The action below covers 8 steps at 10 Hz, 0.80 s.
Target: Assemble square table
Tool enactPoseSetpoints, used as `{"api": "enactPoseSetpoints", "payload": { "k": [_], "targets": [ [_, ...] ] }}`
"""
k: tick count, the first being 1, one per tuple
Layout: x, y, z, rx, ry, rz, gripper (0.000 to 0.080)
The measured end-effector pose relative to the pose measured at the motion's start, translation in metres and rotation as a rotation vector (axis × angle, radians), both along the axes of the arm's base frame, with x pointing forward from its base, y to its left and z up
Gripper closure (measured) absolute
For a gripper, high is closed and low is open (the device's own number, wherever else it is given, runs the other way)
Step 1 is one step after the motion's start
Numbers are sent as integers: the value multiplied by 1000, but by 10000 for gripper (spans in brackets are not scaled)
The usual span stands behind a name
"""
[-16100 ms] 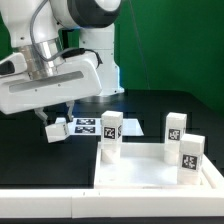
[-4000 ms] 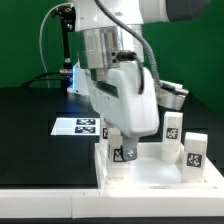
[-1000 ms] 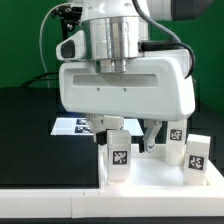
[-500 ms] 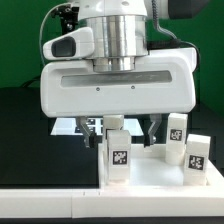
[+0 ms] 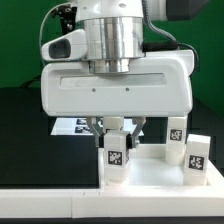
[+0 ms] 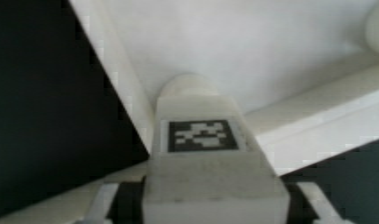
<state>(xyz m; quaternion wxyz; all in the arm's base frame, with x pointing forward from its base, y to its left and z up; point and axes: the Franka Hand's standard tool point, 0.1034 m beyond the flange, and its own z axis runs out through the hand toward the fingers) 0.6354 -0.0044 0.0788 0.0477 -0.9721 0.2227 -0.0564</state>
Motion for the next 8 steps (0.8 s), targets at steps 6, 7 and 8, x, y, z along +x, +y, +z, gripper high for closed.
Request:
{"api": "enactPoseSetpoints", "payload": {
  "k": [6, 7, 8],
  "targets": [
    [-2, 3, -3, 183, 91, -1133, 512],
    [-3, 3, -3, 192, 96, -1177, 512],
    [-3, 3, -3, 193, 98, -1195, 437]
  ]
}}
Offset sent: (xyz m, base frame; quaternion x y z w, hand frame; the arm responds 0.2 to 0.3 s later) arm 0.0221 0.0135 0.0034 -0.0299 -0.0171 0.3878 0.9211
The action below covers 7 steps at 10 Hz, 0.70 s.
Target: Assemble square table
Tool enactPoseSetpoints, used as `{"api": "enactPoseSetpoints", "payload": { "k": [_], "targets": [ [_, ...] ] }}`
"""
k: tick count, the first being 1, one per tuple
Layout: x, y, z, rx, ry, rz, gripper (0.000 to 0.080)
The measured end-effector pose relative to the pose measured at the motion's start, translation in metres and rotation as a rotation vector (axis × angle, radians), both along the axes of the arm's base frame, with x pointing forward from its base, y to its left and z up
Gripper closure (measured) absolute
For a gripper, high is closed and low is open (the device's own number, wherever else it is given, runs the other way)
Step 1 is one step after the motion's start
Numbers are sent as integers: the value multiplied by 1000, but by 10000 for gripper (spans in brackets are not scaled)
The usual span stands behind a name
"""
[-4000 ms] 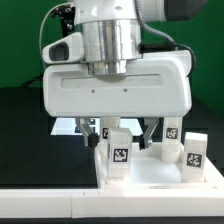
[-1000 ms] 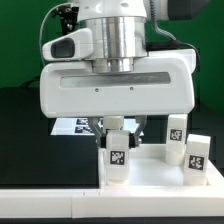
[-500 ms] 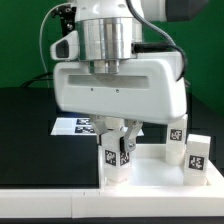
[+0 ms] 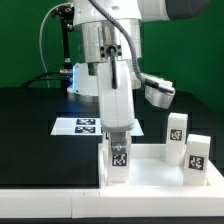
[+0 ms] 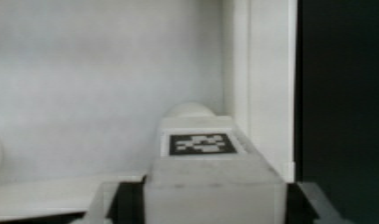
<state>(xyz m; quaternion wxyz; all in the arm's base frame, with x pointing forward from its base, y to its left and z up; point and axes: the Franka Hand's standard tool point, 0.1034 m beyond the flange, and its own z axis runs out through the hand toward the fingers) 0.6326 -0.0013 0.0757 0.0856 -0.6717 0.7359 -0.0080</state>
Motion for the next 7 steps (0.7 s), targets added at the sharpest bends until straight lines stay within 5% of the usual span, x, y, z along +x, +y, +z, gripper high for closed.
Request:
{"api": "enactPoseSetpoints", "payload": {
  "k": [1, 3, 5, 7],
  "targets": [
    [0, 0, 0, -4, -3, 32, 437],
    [-2, 4, 2, -29, -25, 239, 198],
    [-1, 5, 6, -85, -68, 641, 159],
    [-2, 4, 5, -100, -75, 736, 152]
  ]
}}
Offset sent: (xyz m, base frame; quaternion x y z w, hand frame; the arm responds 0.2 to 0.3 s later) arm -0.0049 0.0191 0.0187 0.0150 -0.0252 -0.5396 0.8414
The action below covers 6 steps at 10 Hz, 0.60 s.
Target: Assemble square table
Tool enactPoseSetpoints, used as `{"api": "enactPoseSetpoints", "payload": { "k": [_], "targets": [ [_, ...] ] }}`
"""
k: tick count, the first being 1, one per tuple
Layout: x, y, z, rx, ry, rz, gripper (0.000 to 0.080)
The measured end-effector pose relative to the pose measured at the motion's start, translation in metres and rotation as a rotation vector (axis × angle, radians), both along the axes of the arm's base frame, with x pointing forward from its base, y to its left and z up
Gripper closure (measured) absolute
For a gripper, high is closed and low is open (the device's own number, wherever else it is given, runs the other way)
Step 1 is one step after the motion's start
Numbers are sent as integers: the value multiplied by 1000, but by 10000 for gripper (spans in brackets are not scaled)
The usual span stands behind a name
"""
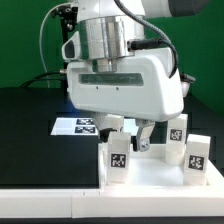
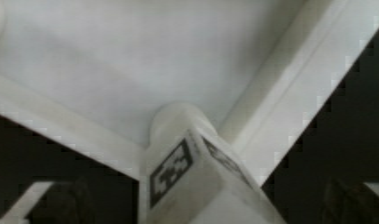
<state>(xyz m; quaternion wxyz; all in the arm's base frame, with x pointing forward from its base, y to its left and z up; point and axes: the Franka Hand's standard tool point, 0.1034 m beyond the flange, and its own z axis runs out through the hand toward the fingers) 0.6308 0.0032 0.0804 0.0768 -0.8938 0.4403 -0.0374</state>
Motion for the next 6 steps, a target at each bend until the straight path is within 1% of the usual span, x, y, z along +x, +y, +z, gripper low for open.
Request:
{"api": "enactPoseSetpoints", "payload": {
  "k": [2, 3, 4, 6],
  "targets": [
    [0, -1, 0, -27, -14, 162, 150],
    [2, 0, 1, -91, -39, 434, 150],
    [2, 0, 1, -101, -51, 505, 150],
    [2, 0, 0, -96, -45, 460, 162]
  ]
}}
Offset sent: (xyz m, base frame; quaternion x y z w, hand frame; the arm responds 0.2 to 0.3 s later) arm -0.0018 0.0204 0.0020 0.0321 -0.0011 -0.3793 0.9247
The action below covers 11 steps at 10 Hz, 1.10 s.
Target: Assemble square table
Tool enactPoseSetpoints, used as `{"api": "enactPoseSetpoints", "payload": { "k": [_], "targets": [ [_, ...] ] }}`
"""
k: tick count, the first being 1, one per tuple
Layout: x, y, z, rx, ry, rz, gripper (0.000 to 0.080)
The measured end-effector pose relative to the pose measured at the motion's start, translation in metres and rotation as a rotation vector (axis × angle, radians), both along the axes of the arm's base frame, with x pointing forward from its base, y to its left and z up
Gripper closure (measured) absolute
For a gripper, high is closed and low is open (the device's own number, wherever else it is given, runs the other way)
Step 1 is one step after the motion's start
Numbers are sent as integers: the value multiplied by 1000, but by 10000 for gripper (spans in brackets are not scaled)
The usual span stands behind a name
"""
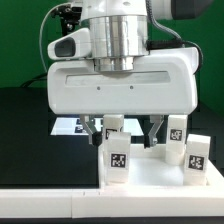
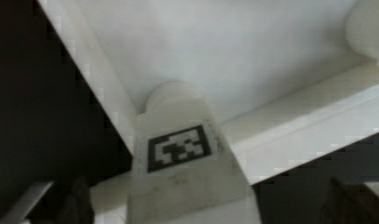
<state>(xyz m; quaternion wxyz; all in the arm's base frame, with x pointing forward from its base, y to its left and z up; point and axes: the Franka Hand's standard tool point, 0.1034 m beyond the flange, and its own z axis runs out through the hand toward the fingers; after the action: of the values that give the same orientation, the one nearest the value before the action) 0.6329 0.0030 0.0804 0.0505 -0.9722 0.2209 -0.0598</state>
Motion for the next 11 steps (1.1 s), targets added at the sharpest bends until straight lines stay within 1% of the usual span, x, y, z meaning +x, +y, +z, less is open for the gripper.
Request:
{"api": "enactPoseSetpoints", "payload": {
  "k": [2, 4, 5, 7, 8, 9, 11],
  "targets": [
    [0, 0, -1, 15, 8, -102, 508],
    [-1, -3, -1, 41, 26, -331, 506],
    [-1, -3, -1, 60, 40, -493, 506],
    [-3, 2, -3, 131, 77, -912, 509],
    [-1, 4, -3, 168, 84, -1065, 509],
    [-1, 3, -3, 206, 88, -1162, 510],
    [-2, 4, -4, 198, 87, -1115, 510]
  ]
}}
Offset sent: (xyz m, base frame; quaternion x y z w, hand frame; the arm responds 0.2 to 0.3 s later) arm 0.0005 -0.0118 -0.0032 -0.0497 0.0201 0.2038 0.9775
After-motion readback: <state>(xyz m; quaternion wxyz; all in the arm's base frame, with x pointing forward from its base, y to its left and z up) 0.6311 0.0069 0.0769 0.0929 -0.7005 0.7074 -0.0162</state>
